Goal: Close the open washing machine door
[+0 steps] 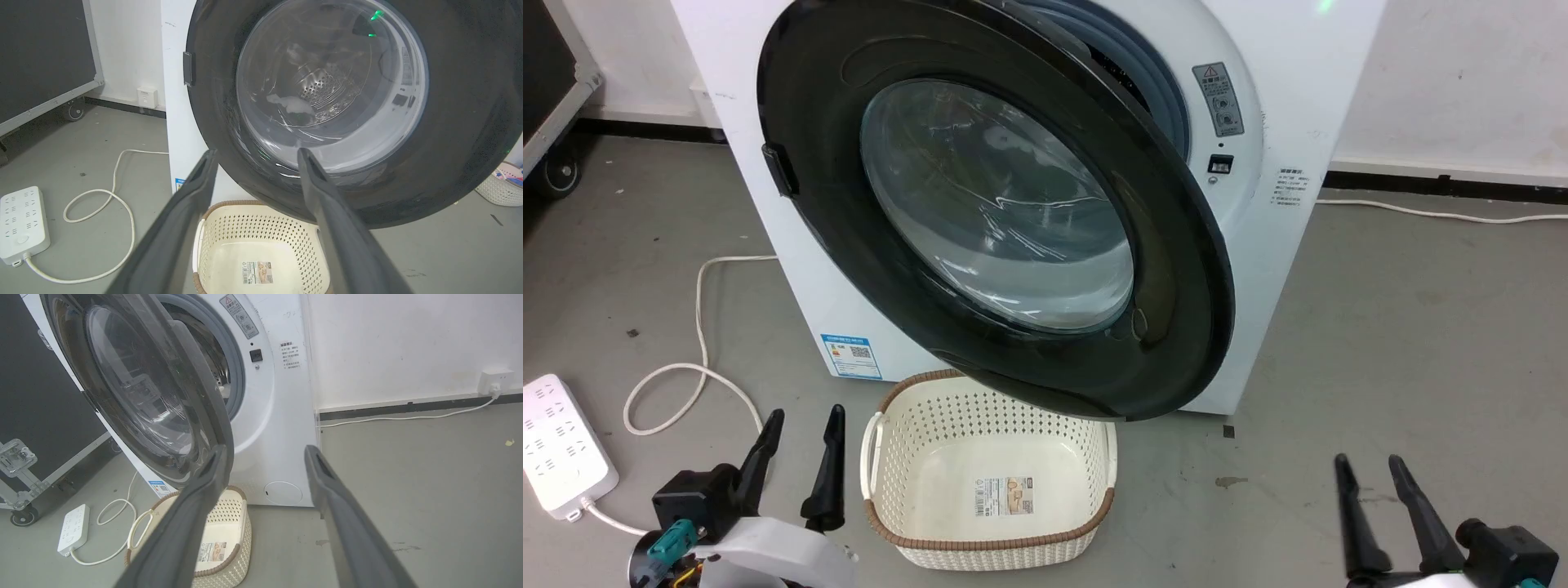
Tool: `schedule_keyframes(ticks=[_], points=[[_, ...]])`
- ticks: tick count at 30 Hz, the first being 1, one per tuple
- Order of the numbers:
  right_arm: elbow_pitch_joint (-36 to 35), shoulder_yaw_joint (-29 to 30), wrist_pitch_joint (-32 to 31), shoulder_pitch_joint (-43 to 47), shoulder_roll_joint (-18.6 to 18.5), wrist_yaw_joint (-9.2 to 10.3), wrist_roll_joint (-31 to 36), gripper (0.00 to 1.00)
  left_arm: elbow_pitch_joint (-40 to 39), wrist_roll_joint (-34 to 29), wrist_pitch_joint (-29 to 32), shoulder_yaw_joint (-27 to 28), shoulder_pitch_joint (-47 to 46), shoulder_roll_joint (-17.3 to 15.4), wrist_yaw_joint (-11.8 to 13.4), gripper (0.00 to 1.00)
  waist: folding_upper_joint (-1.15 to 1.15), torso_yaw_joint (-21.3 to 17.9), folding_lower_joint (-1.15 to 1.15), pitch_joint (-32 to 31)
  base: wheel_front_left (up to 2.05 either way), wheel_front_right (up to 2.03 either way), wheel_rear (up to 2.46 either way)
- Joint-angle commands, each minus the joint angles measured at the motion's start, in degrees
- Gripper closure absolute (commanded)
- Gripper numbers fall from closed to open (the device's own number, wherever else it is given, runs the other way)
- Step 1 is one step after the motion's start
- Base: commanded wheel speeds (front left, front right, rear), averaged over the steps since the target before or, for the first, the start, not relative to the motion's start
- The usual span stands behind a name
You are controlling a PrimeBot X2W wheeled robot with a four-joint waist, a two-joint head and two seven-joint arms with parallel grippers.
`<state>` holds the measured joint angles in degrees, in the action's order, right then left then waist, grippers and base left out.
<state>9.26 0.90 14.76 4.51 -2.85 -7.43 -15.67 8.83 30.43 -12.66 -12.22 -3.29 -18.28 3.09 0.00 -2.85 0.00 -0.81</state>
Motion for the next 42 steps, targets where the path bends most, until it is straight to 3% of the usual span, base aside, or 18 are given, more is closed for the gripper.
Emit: schedule_keyframes(ticks=[1,6,10,14,17,29,33,42], points=[[-0.3,0.4,0.2,0.0,0.0,-0.06,1.3,1.00,-0.4,0.0,-0.4,0.2,0.8,0.3,0.4,0.00,0.00,0.0,0.00,0.1,0.00,0.00,0.00],[-2.3,0.5,-0.3,-3.2,0.0,-0.06,6.6,1.00,-1.4,-0.4,-0.9,0.2,0.9,0.5,0.9,0.00,0.00,0.4,0.00,0.6,0.00,0.00,0.00],[-3.8,-5.1,-3.5,-7.9,0.0,-0.06,8.3,1.00,-2.1,-0.7,-1.0,-0.1,0.5,0.6,1.1,0.00,0.00,0.9,0.00,1.7,0.00,0.00,0.00],[-1.5,-11.0,-7.9,-13.3,0.0,-0.06,9.2,1.00,-2.6,-0.9,-1.1,-0.3,-0.6,0.7,1.1,0.00,0.00,1.8,0.00,3.8,0.00,0.00,0.00],[2.1,-11.4,-9.2,-17.4,0.0,-0.06,9.4,1.00,-2.9,-0.9,-1.2,-0.5,-1.6,1.0,1.0,0.00,0.00,2.7,0.00,5.4,0.00,0.00,0.00],[15.0,-2.8,-6.8,-28.2,0.0,-0.06,11.0,1.00,-1.8,-0.7,-1.7,-0.8,-4.8,2.3,0.2,0.00,0.00,5.7,0.00,9.7,0.00,0.00,0.00],[16.9,5.1,-6.4,-34.0,0.0,-0.06,14.8,1.00,-2.1,-0.9,-1.9,-1.2,-7.3,3.0,-0.6,0.00,0.00,7.7,0.00,12.9,0.00,0.00,0.00],[17.8,16.3,-6.5,-43.8,0.0,-0.06,22.0,1.00,-3.8,-1.4,-2.2,-0.8,-10.6,3.9,-1.6,0.00,0.00,11.8,0.00,19.3,0.00,0.00,0.00]])
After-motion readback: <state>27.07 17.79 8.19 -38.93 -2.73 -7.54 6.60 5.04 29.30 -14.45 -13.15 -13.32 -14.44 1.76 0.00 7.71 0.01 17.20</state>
